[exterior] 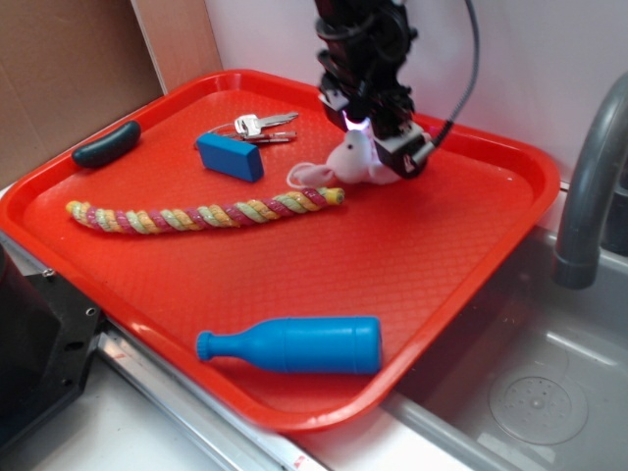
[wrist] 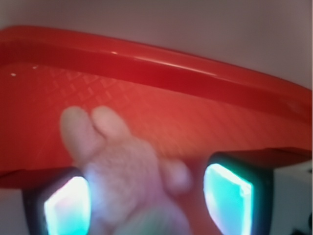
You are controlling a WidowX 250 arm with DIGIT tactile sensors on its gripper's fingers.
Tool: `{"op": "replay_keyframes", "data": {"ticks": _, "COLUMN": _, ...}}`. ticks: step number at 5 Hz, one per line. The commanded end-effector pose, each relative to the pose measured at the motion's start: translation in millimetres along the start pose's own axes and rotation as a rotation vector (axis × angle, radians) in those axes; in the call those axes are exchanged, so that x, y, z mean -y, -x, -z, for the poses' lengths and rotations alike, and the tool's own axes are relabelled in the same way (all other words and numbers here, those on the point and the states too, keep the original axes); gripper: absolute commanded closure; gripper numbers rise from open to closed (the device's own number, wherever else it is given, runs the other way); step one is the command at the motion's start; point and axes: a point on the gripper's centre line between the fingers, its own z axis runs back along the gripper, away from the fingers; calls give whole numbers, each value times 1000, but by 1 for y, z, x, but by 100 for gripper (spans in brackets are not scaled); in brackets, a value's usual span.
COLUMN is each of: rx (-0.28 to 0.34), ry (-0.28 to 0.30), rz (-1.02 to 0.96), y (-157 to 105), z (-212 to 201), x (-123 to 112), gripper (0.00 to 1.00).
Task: Grab the pink bunny.
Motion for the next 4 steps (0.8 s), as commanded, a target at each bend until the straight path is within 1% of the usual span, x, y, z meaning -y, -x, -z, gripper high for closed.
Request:
{"op": "replay_keyframes", "data": {"ticks": 1, "rx": 37, "ry": 12, "rz": 5, "y": -13, "z": -4, "x": 4, "gripper": 0}}
{"op": "replay_keyframes", "data": {"ticks": 2, "rx": 43, "ry": 23, "rz": -21, "y": -11, "z": -5, "x": 4, "gripper": 100}}
{"op": "replay_keyframes", "data": {"ticks": 3, "rx": 31, "ry": 29, "rz": -28, "y": -11, "z": -5, "x": 4, "gripper": 100}}
{"op": "replay_keyframes", "data": {"ticks": 4, "rx": -3, "ry": 36, "rz": -53, "y": -10, "z": -4, "x": 1, "gripper": 100}}
